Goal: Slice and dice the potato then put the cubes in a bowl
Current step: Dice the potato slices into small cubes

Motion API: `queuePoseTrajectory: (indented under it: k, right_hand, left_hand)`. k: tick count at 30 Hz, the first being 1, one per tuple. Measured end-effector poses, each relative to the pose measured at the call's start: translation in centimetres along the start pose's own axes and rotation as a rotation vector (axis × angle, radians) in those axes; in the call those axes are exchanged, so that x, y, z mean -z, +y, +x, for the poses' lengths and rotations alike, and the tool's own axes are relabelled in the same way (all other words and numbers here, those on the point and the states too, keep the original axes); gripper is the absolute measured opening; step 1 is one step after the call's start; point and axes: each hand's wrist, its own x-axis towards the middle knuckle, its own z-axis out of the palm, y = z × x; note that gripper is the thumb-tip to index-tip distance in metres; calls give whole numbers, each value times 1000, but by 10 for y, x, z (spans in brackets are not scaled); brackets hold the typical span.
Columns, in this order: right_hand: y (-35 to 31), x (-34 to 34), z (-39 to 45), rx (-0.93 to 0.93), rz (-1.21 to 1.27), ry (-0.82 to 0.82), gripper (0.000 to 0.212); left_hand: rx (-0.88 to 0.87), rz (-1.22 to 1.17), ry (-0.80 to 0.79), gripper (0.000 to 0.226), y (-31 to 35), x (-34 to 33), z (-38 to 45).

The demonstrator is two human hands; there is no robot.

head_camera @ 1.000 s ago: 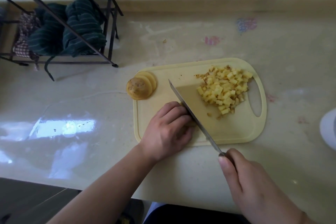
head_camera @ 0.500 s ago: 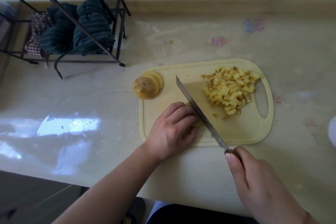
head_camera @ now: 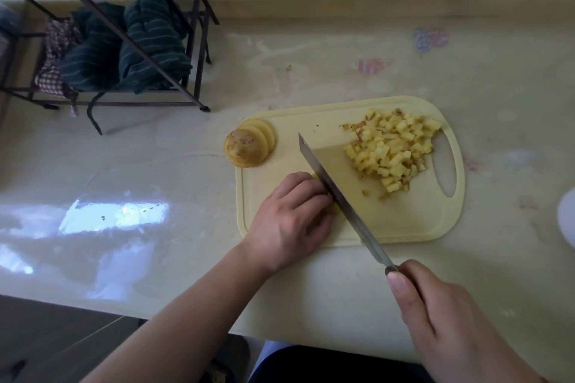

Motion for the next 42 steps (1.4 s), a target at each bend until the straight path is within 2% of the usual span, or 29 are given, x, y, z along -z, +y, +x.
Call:
queuePoseTrajectory:
  k: [6, 9, 13, 17, 21, 27, 38, 42]
  right_hand:
    - [7, 4, -24, -120, -11, 20, 64]
    - [4, 4, -18, -114, -36, -12, 68]
    - [-3, -3, 14, 14, -43, -27, 44]
    - [-6, 1, 29, 33, -5, 9, 45]
    - [-4, 6, 23, 37, 20, 29, 37]
    - [-4, 3, 14, 90, 17, -9, 44]
    - [1, 0, -11, -21, -23, -61, 61]
    - [-4, -7, 6, 31, -72, -55, 50]
  left_hand:
    - [6, -25, 9, 14, -2, 0, 0]
    - [5, -34, 10, 14, -2, -1, 0]
    - [7, -40, 12, 14, -3, 0, 0]
    - [-18, -19, 29, 12, -1, 1, 0]
    - [-25, -7, 54, 10, -1, 2, -2]
    - [-39, 4, 74, 8, -2, 2, -6]
    - [-22, -33, 55, 8, -3, 2, -6]
    - [-12, -45, 56, 8, -3, 2, -6]
